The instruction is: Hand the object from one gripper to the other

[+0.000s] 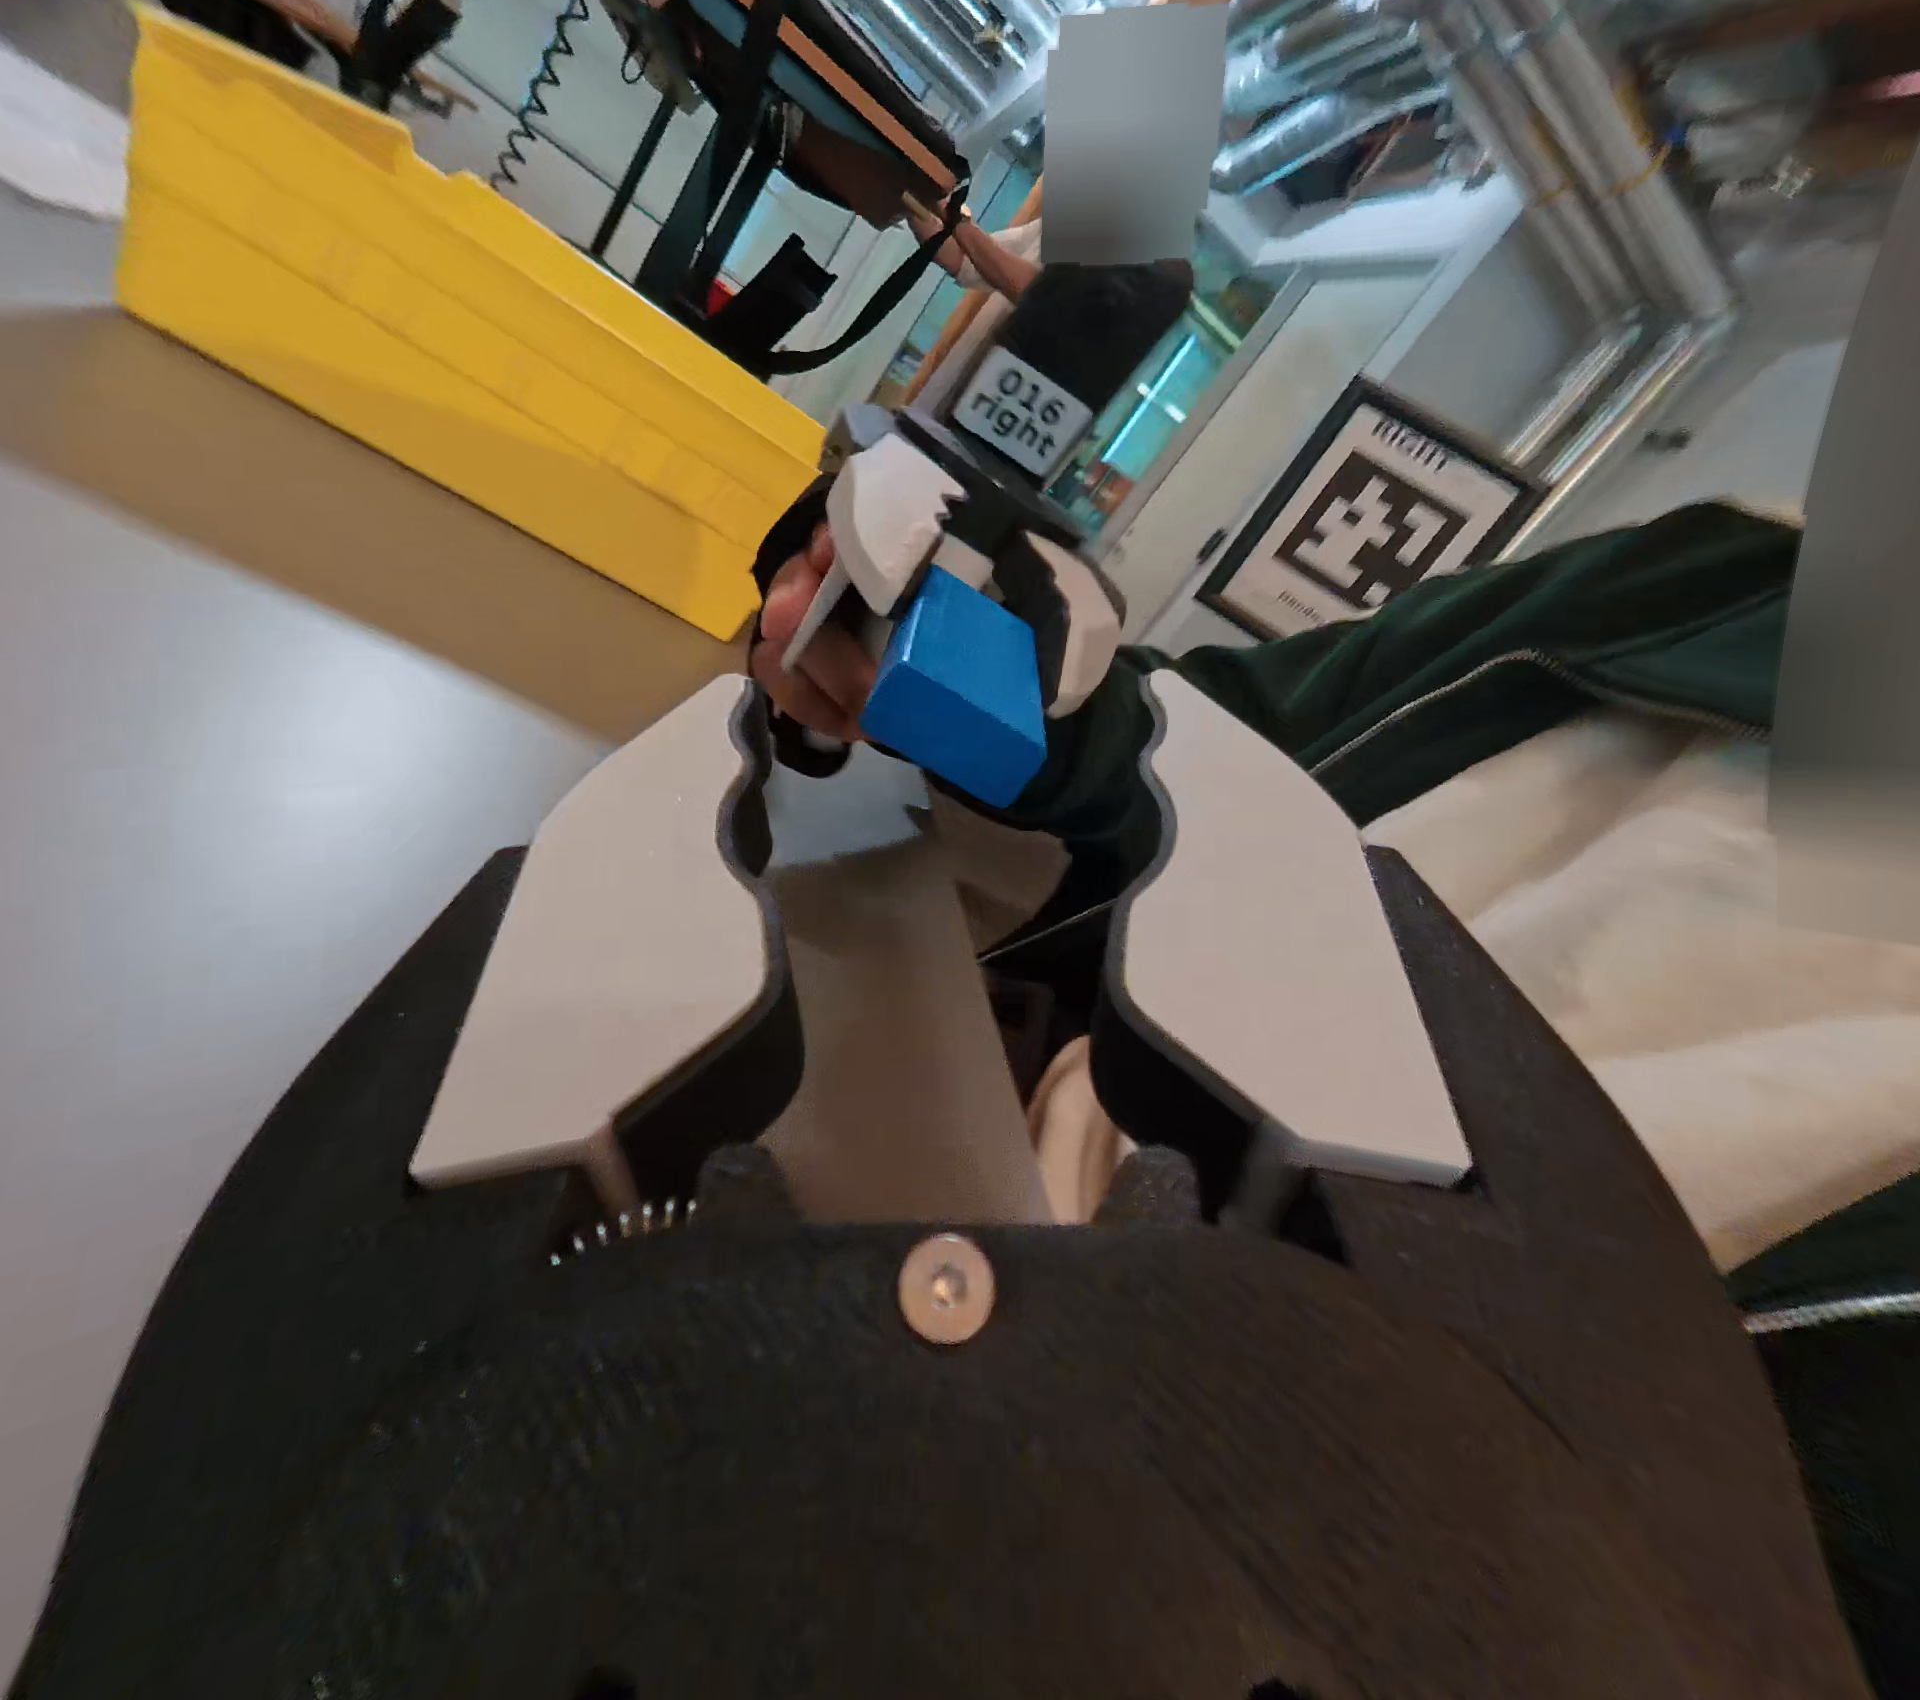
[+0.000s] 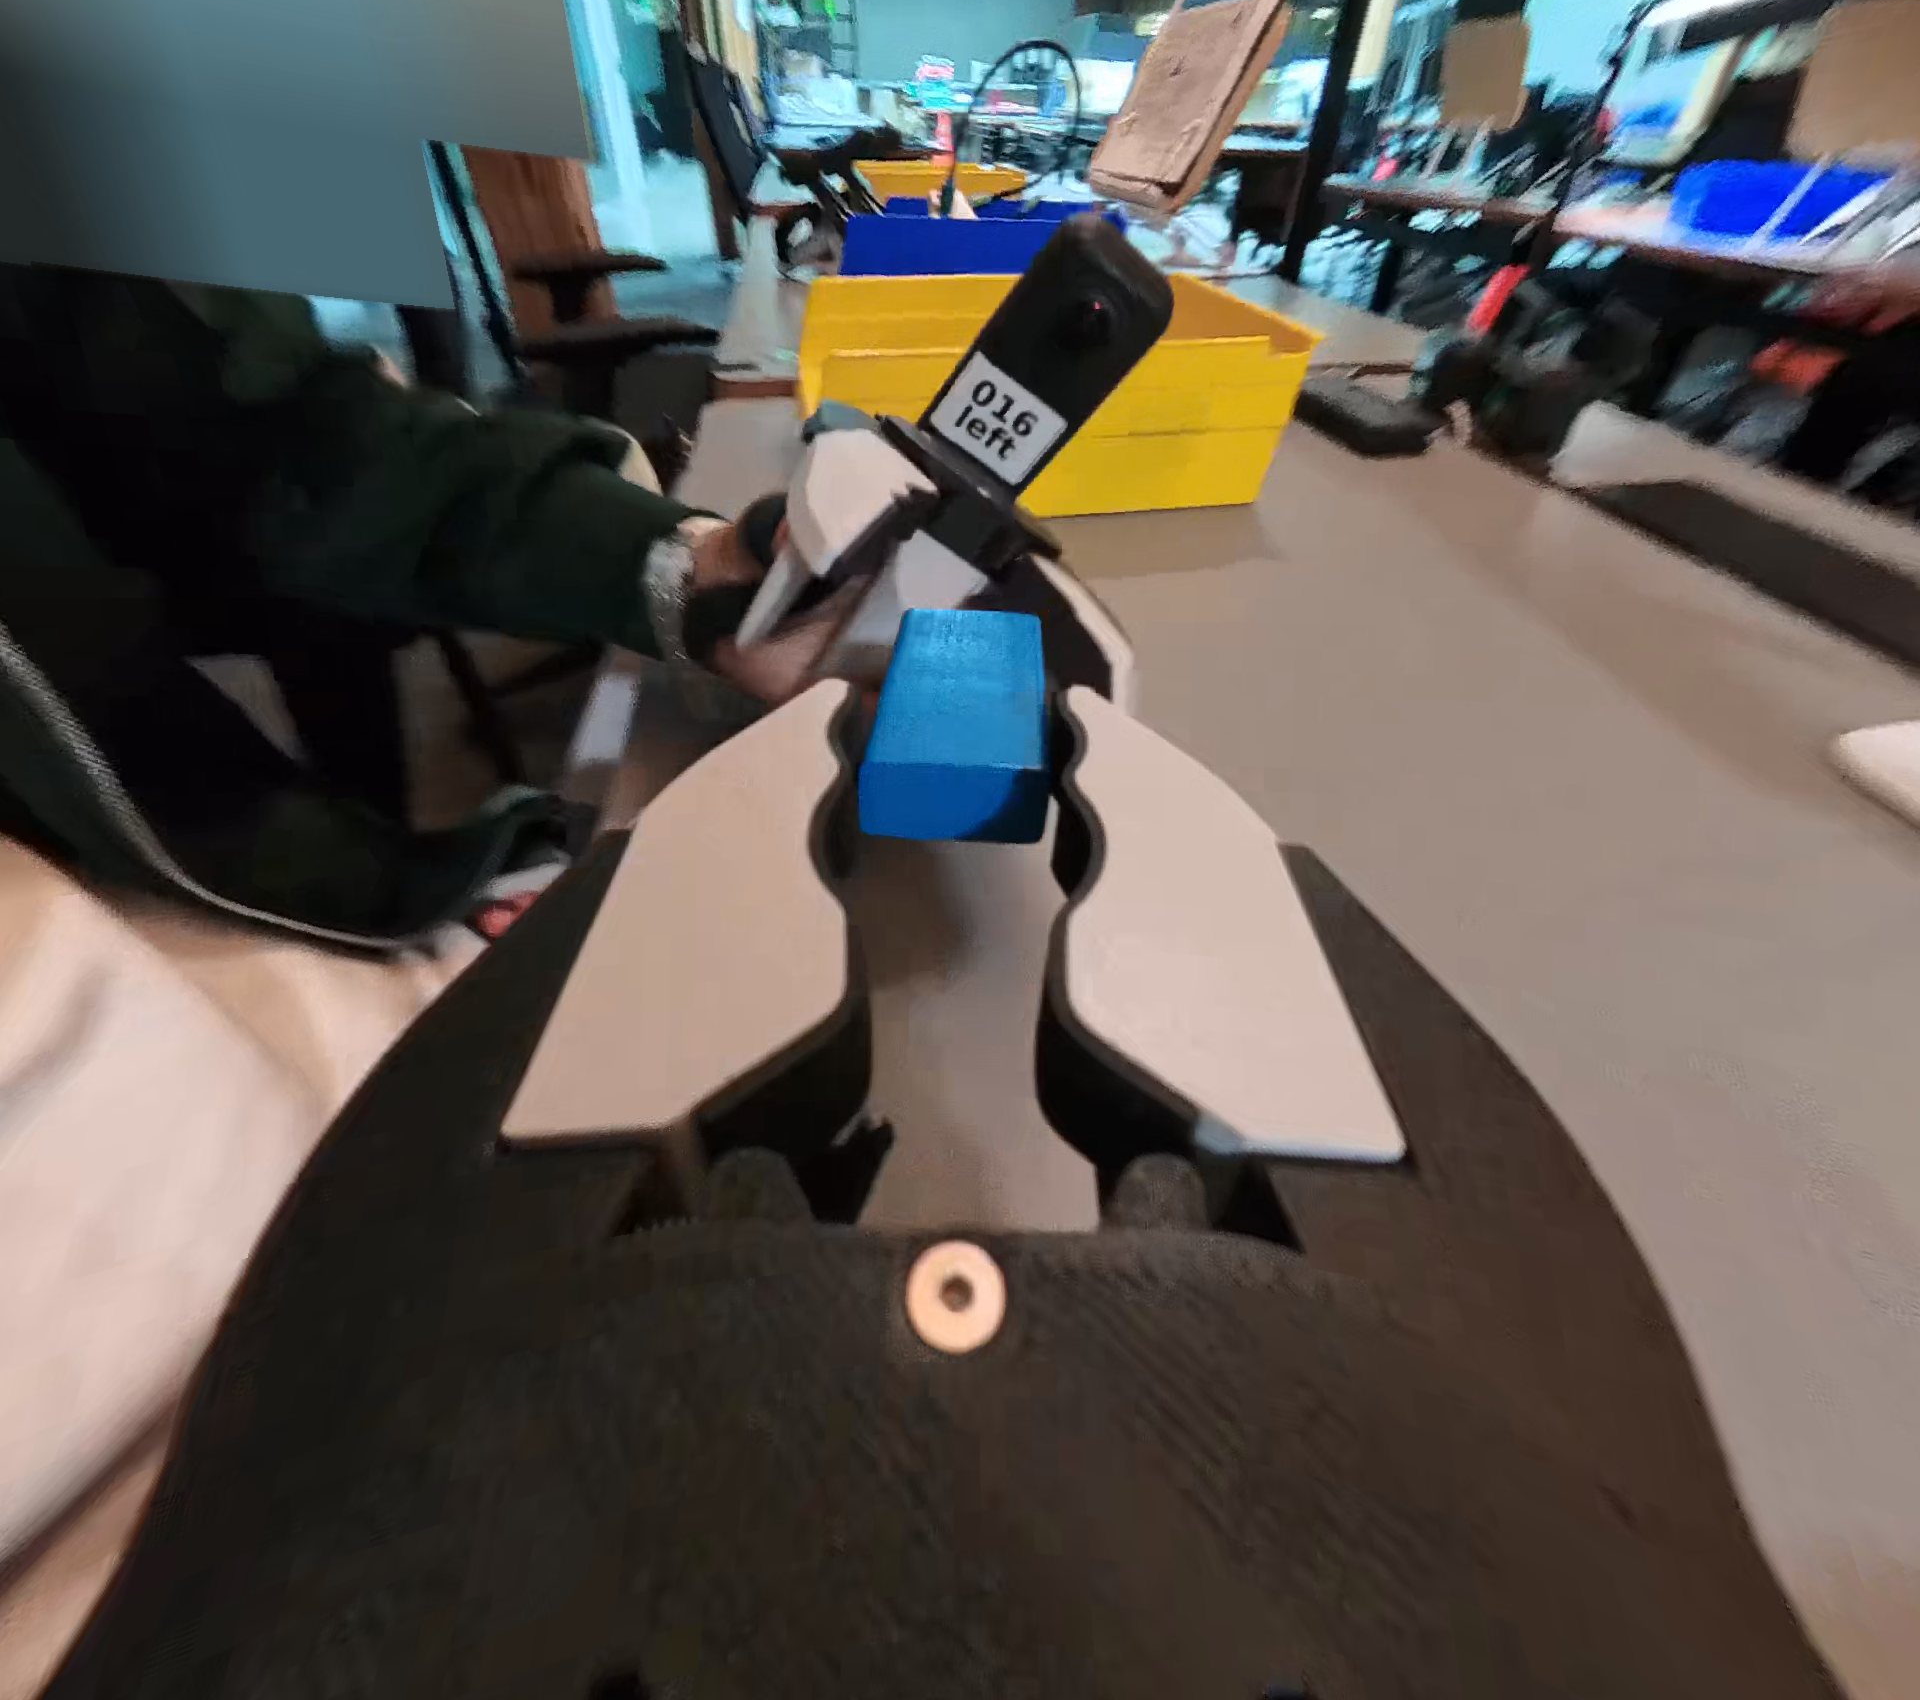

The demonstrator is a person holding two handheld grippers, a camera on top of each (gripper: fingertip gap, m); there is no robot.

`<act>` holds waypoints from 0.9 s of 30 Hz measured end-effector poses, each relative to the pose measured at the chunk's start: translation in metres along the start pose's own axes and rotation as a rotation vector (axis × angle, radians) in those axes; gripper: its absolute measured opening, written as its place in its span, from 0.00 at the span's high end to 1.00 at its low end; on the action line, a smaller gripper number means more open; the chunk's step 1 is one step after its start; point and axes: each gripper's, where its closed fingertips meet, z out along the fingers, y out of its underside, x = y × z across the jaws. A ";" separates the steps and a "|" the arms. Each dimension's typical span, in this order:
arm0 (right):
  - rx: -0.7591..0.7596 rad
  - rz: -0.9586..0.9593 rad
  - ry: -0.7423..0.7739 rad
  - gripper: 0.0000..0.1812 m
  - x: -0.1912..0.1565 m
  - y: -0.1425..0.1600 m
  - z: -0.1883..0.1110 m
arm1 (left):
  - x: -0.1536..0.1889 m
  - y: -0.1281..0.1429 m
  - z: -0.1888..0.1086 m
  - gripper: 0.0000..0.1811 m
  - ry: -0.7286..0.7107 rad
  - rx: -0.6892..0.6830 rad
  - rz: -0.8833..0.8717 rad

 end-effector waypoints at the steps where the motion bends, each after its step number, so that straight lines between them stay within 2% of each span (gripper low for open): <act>1: 0.013 0.079 -0.035 0.81 -0.002 -0.002 -0.001 | 0.002 0.001 0.001 0.63 -0.011 -0.009 0.051; 4: 0.051 0.253 -0.114 0.81 -0.003 -0.008 -0.004 | 0.007 0.005 0.004 0.62 -0.035 -0.052 0.167; 6: 0.050 0.312 -0.136 0.81 -0.002 -0.006 -0.005 | 0.012 0.004 0.006 0.58 -0.043 -0.054 0.222; 8: 0.037 0.347 -0.150 0.81 -0.002 -0.003 -0.004 | 0.013 0.003 0.007 0.60 -0.067 -0.053 0.268; 18: 0.047 0.375 -0.177 0.81 -0.007 -0.005 -0.001 | 0.010 0.009 0.007 0.80 -0.144 -0.122 0.402; 27: 0.067 0.357 -0.172 0.81 -0.006 -0.005 -0.002 | 0.010 0.007 0.008 0.80 -0.155 -0.128 0.378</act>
